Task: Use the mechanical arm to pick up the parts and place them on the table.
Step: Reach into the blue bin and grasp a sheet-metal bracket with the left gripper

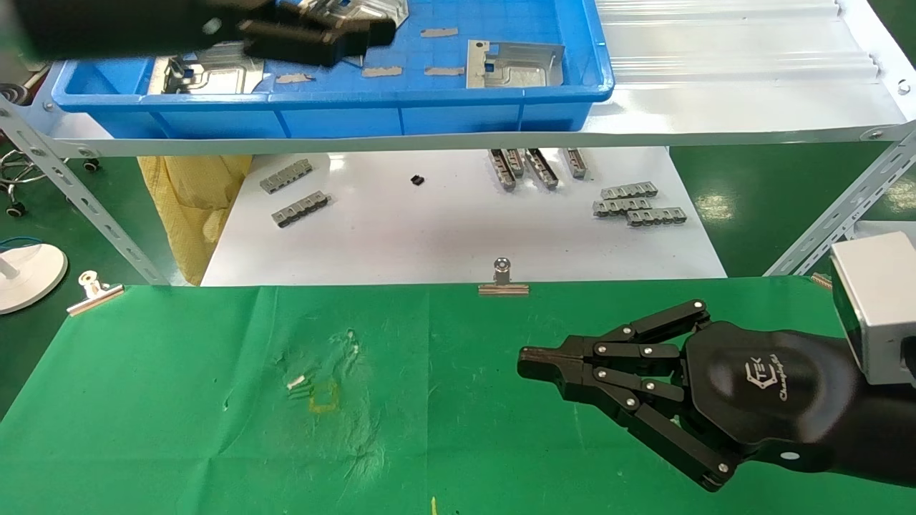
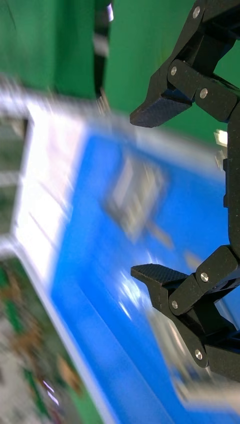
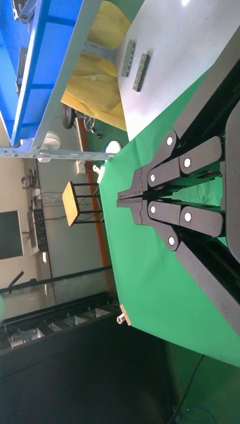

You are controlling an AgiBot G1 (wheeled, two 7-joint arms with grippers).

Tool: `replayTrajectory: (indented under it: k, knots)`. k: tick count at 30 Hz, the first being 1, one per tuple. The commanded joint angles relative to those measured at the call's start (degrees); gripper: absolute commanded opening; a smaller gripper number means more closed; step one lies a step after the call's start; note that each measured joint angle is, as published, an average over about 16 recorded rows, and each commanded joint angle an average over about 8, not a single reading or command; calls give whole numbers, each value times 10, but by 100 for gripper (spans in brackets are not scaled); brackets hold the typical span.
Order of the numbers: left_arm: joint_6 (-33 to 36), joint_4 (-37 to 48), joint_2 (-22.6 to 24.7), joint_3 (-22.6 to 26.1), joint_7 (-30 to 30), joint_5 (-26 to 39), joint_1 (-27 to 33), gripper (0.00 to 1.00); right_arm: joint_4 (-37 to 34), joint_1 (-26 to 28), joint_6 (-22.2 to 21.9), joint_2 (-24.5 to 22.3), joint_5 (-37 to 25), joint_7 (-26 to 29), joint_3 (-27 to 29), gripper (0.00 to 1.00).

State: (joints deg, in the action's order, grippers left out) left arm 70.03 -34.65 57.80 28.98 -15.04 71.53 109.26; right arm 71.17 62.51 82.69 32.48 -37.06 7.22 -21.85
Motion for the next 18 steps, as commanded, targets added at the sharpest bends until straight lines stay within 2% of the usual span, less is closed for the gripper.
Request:
replayTrajectory:
  k: [1, 5, 6, 9, 11, 12, 13, 14, 18]
  knots:
    - [-30, 77, 35, 21, 8, 46, 46, 100, 0, 0, 0, 0, 0, 0, 0, 0]
    - [-130, 182, 84, 38, 18, 91, 82, 99, 0, 0, 0, 0, 0, 0, 0, 0]
    - [-152, 203, 94, 40, 19, 98, 87, 91, 0, 0, 0, 0, 0, 0, 0, 0]
    - [-199, 251, 118, 47, 22, 112, 98, 54, 0, 0, 0, 0, 0, 0, 0, 0]
    - [-217, 274, 130, 50, 23, 118, 103, 29, 0, 0, 0, 0, 0, 0, 0, 5]
    - [-224, 283, 135, 51, 24, 120, 105, 16, 0, 0, 0, 0, 0, 0, 0, 14]
    - [-229, 290, 139, 52, 25, 122, 107, 5, 0, 0, 0, 0, 0, 0, 0, 26]
    - [-233, 296, 143, 53, 27, 124, 109, 0, 0, 0, 0, 0, 0, 0, 0, 39]
    - [-240, 312, 153, 58, 37, 131, 112, 0, 0, 0, 0, 0, 0, 0, 0, 88]
